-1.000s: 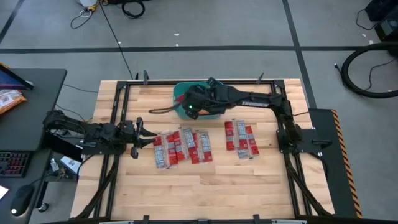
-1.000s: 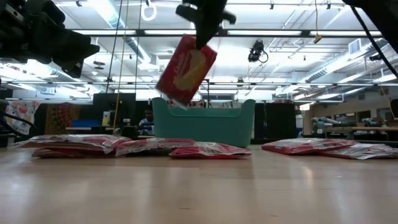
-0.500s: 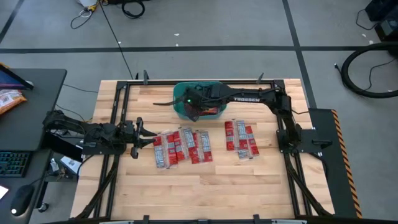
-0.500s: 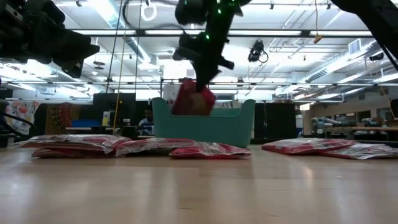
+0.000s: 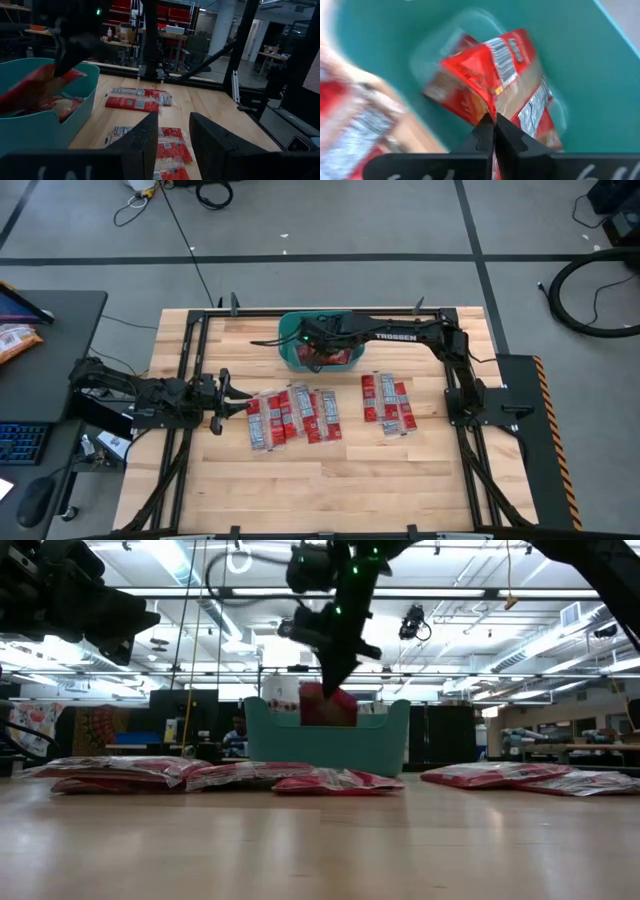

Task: Sort popcorn bags into baskets
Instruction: Put the red popcorn bag into the blue bin

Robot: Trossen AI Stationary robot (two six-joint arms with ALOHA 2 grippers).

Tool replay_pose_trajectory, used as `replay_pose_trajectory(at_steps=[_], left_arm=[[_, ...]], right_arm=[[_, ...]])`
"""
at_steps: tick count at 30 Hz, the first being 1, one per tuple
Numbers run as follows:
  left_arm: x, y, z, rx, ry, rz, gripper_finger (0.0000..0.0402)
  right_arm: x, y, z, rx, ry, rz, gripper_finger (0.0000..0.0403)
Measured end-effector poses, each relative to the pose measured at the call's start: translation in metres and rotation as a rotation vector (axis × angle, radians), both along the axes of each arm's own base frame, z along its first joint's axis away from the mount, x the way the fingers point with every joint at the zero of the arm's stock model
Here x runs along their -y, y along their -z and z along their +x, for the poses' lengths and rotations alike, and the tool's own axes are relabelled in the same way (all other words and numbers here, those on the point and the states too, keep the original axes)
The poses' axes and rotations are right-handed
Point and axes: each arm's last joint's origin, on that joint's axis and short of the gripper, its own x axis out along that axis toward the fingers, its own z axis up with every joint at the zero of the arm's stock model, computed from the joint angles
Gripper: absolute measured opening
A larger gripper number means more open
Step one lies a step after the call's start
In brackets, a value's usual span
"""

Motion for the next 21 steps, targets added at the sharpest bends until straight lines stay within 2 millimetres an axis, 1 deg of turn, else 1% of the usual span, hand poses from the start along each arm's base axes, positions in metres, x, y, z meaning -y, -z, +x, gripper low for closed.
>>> replay_pose_trajectory(at_steps=[3,6,10,13,17,21], left_arm=[[0.000,0.000,0.000,0.000,0.000,0.000,0.0117],[0.000,0.000,0.000,0.000,0.000,0.000,0.0117],[0.000,0.000,0.000,0.000,0.000,0.000,0.0117],[0.000,0.000,0.000,0.000,0.000,0.000,0.0117],[0.000,0.000,0.000,0.000,0.000,0.000,0.0117],[0.000,0.000,0.000,0.001,0.000,0.000,0.0117]], right_arm=[[-0.003,-0.016,0.004,0.058,-0.035,0.022,0.0007],[-0.003,-0.031,0.007,0.126,-0.052,0.054,0.0013],[0.003,-0.042,0.011,0.224,-0.069,0.106,0.0013],[0.011,-0.043,0.010,0.250,-0.042,0.149,0.0007],[0.019,-0.037,0.009,0.282,-0.023,0.223,0.0008],[0.029,-0.036,0.005,0.268,0.034,0.228,0.0010]])
